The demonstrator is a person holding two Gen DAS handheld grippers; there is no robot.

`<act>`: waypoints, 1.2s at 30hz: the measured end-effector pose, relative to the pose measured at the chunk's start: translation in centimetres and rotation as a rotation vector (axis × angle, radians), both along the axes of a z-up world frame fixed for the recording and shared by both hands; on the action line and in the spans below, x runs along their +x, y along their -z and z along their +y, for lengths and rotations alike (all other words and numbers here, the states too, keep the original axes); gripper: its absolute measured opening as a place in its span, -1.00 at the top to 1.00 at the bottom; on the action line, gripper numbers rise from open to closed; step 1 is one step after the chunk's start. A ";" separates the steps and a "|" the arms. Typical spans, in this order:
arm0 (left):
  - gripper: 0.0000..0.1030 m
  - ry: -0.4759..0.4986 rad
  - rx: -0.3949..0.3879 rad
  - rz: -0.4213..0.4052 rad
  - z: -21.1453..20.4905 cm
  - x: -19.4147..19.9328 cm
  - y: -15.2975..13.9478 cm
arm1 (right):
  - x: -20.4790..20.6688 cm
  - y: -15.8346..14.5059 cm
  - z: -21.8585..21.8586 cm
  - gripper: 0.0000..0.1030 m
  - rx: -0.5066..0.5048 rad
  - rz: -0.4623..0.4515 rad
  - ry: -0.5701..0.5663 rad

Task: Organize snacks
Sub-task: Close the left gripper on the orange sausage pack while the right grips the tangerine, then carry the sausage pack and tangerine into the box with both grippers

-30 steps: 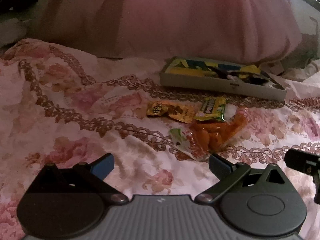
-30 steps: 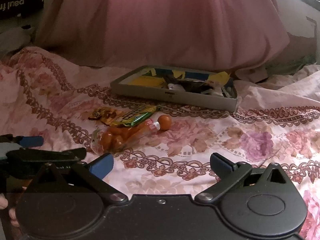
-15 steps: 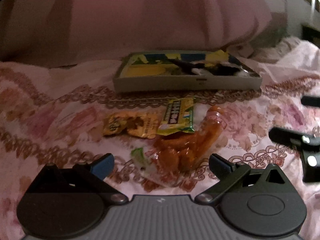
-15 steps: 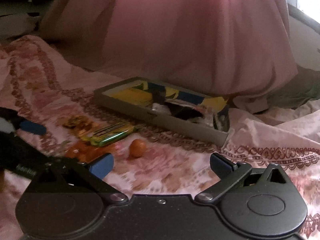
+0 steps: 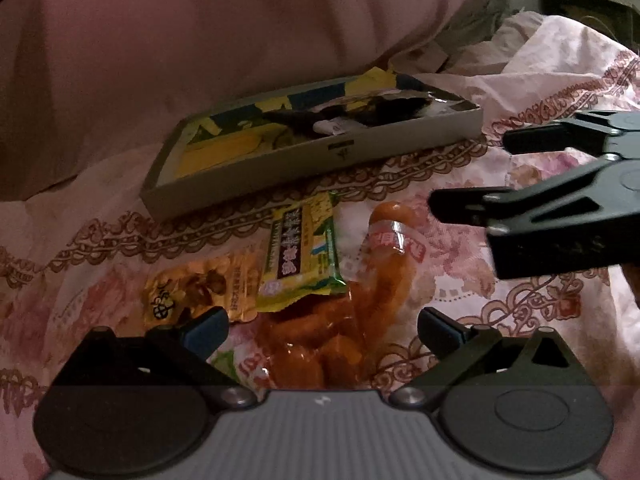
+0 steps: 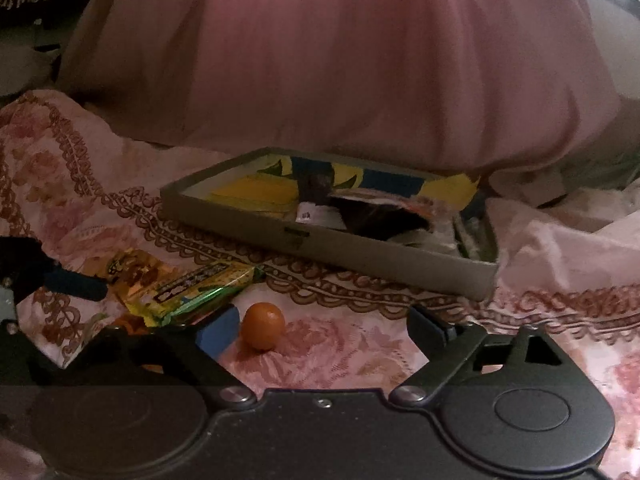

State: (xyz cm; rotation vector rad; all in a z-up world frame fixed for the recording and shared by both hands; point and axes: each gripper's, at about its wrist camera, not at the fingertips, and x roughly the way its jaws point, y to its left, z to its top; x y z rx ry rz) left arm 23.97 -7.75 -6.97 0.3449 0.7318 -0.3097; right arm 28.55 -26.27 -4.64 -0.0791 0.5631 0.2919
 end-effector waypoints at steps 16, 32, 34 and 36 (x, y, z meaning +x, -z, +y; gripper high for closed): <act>-0.98 -0.029 -0.059 0.112 1.7 1.4 0.9 | 3.0 2.6 2.2 -0.27 0.010 0.093 -0.096; -0.50 0.012 0.017 0.134 0.5 1.3 0.5 | 2.7 3.0 2.8 0.35 0.003 0.091 -0.174; -0.32 0.003 0.029 0.133 0.7 1.5 0.4 | 2.7 2.9 2.7 0.35 0.008 0.094 -0.172; -0.24 0.003 0.039 0.135 0.8 1.6 0.4 | 2.6 3.0 2.7 0.35 0.010 0.096 -0.170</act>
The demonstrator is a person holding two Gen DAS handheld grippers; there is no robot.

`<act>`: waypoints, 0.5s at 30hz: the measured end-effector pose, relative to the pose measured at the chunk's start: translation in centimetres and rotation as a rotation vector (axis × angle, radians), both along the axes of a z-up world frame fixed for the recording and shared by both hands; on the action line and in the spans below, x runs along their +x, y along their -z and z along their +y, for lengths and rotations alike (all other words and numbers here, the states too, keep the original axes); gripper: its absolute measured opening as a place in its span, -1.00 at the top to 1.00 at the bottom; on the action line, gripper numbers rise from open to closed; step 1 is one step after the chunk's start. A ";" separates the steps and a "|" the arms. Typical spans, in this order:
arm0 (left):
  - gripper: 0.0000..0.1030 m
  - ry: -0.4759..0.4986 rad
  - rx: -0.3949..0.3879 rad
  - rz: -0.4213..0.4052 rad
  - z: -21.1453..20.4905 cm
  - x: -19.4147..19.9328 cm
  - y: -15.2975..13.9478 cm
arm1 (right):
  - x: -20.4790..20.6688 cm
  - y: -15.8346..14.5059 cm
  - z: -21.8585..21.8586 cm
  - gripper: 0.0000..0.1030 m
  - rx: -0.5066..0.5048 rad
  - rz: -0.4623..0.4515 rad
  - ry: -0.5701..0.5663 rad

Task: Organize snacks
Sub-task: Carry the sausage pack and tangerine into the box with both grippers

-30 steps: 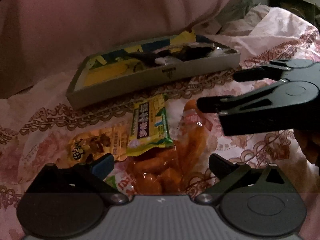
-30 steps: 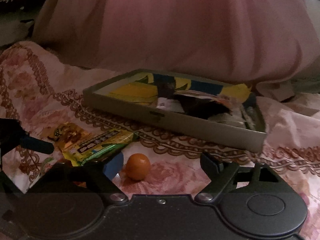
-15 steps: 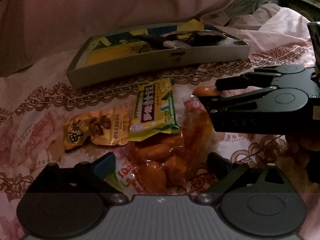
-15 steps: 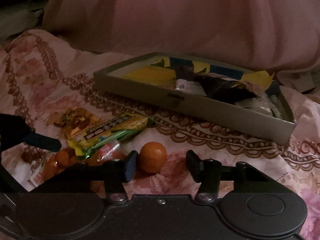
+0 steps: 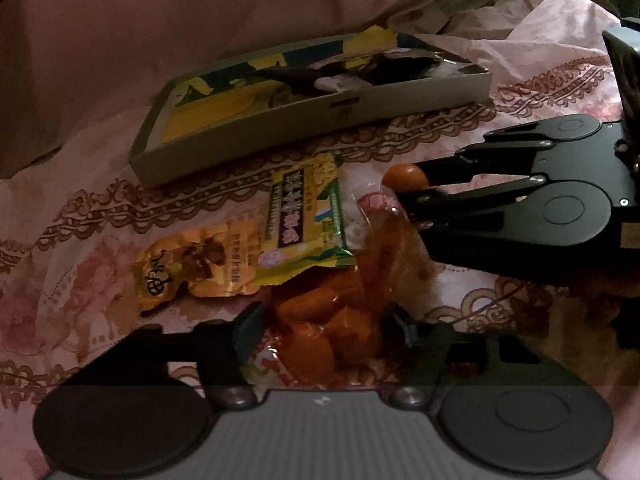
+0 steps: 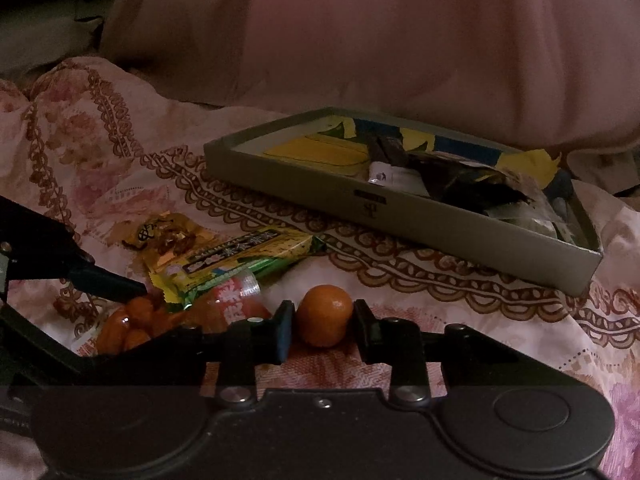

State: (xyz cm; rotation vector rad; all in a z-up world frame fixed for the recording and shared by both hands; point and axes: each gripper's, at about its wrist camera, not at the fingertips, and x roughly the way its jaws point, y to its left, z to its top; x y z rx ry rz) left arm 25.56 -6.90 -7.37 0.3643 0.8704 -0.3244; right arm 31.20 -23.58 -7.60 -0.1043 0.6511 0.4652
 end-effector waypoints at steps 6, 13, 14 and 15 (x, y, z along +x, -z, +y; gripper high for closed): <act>-0.17 -0.004 0.028 -0.012 -0.4 -0.3 -0.1 | -0.3 -0.1 0.0 0.35 0.009 0.003 -0.006; -0.15 -0.001 0.070 0.016 -1.0 -1.4 -0.9 | -1.0 -0.8 -0.3 0.36 0.013 0.022 -0.024; -0.15 0.001 0.073 0.021 -1.1 -1.7 -1.0 | -1.1 -0.9 -0.4 0.36 0.010 0.024 -0.024; -0.15 0.001 0.075 0.024 -1.1 -2.0 -1.2 | -1.2 -1.1 -0.5 0.36 0.010 0.028 -0.025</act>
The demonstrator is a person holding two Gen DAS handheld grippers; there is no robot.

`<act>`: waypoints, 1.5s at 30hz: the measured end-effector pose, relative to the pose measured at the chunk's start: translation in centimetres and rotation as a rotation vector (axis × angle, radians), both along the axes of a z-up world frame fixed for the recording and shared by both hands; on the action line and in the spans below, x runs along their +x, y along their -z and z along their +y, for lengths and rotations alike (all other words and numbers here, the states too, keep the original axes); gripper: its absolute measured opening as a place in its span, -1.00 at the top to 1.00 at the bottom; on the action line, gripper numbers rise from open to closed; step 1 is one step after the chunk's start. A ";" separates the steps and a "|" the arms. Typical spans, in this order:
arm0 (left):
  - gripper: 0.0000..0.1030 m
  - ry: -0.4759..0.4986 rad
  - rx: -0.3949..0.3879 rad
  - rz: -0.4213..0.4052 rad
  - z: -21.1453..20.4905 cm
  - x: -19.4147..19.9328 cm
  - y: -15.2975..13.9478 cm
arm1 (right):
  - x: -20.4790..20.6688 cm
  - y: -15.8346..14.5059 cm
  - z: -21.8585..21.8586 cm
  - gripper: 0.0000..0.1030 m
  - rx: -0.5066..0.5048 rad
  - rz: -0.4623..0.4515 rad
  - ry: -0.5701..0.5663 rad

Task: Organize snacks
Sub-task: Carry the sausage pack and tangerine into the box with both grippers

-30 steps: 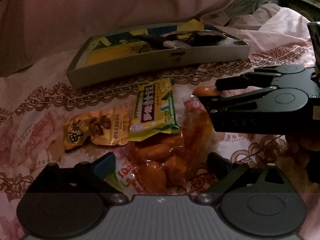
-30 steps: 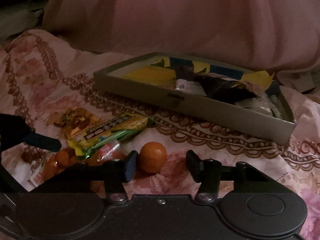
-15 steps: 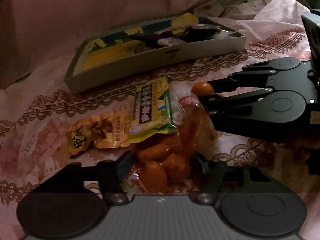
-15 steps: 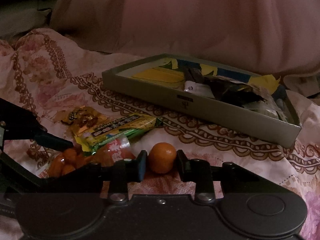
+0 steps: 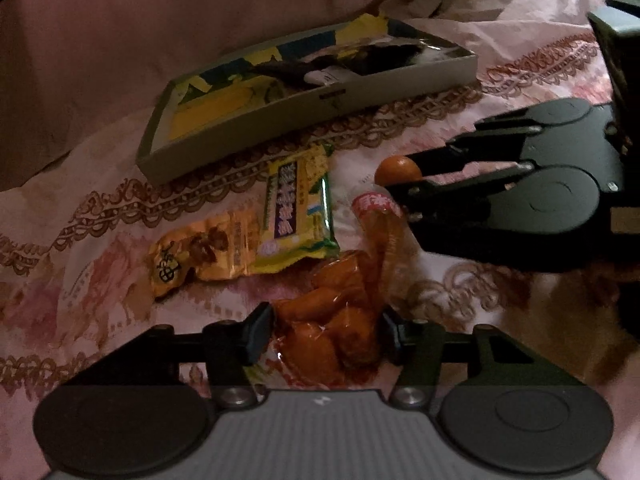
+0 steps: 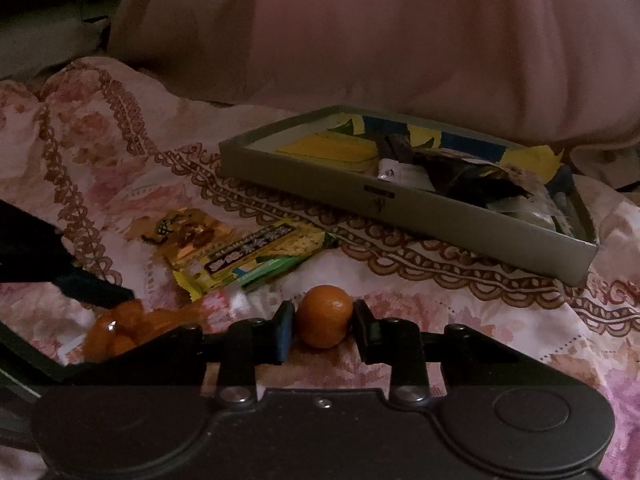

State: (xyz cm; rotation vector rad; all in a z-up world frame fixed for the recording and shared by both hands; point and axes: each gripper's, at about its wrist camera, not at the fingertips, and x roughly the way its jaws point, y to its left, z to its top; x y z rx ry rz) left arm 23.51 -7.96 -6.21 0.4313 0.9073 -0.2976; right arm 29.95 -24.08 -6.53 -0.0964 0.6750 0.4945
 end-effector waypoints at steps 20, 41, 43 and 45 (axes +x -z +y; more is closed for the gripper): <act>-0.15 -0.080 -0.121 -0.079 -3.3 -2.0 -4.6 | -2.2 -8.4 -7.1 0.35 0.097 -0.271 0.181; -0.16 -0.207 -0.247 -0.305 -9.8 12.3 -10.3 | 4.2 -6.3 -11.3 0.35 0.156 -0.233 0.385; -0.16 -0.198 -0.238 -0.307 -10.6 13.5 -9.9 | 5.2 -5.6 -11.6 0.35 0.163 -0.215 0.409; -0.16 -0.190 -0.228 -0.298 -11.4 14.8 -9.2 | 5.9 -5.0 -11.9 0.35 0.158 -0.196 0.427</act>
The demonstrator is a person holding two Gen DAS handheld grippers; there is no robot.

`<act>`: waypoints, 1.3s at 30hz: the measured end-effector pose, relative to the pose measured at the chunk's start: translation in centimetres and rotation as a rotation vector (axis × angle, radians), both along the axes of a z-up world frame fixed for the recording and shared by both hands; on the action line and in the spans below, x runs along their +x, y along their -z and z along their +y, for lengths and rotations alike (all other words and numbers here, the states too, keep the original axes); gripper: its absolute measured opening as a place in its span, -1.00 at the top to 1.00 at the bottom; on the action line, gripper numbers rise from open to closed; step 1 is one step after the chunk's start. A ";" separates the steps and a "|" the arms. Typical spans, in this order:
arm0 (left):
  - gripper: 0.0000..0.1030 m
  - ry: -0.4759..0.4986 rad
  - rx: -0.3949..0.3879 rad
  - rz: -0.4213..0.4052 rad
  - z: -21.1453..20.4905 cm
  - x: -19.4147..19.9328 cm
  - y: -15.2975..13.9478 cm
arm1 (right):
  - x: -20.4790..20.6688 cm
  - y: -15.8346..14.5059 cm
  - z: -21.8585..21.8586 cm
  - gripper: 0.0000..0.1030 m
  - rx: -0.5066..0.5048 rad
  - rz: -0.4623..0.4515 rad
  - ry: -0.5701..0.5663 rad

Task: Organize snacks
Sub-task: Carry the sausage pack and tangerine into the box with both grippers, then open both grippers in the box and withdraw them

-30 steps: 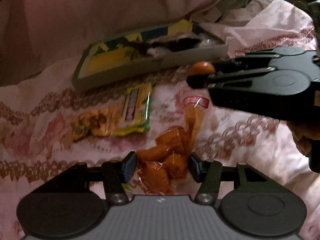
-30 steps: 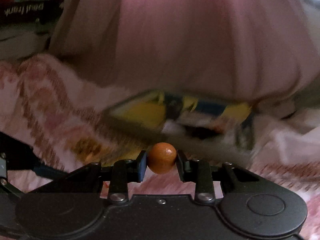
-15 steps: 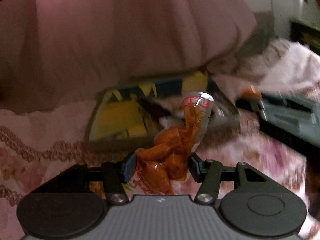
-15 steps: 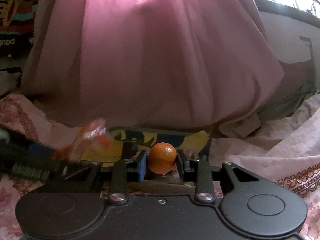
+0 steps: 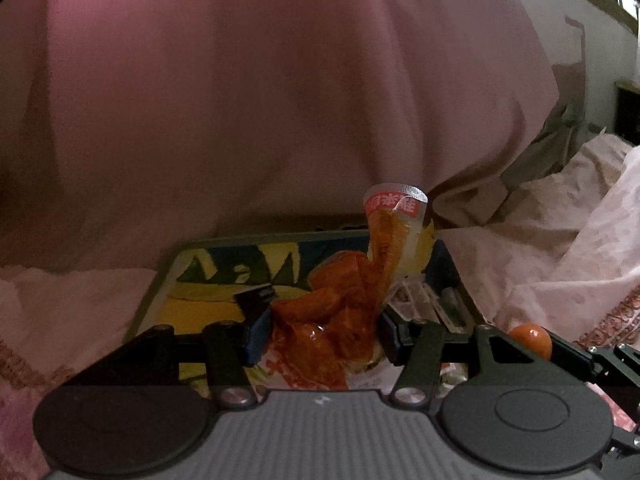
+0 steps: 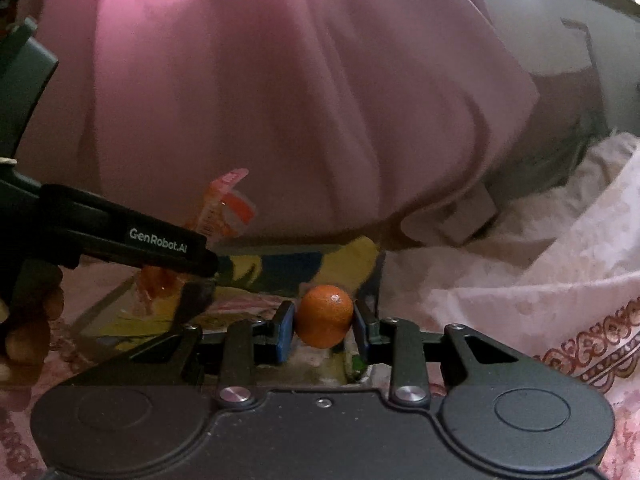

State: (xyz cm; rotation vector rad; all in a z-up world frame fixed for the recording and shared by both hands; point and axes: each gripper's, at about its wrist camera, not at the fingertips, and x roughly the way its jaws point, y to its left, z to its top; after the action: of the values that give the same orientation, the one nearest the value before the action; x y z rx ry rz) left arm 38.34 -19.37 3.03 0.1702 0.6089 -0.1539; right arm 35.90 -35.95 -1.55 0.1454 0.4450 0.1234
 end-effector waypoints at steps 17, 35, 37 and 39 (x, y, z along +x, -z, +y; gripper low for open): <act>-0.15 -0.033 0.131 0.077 -1.8 4.0 4.8 | 1.6 2.6 0.8 0.35 -0.059 0.058 -0.032; -0.45 -0.030 0.075 0.090 -1.1 3.8 4.5 | 2.0 3.0 0.7 -0.01 -0.069 0.076 -0.009; -0.55 -0.030 0.051 0.083 -0.8 3.7 4.2 | 1.9 2.9 0.5 -0.07 -0.063 0.075 -0.001; -0.61 -0.035 0.027 0.078 -0.4 3.5 3.7 | 1.8 2.7 0.5 -0.23 -0.061 0.070 0.005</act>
State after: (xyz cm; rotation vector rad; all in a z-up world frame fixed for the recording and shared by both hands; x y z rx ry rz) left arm 41.88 -19.79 -0.70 0.1800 0.6917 -0.1190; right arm 37.69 -35.48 -4.21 0.0905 0.5174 0.1000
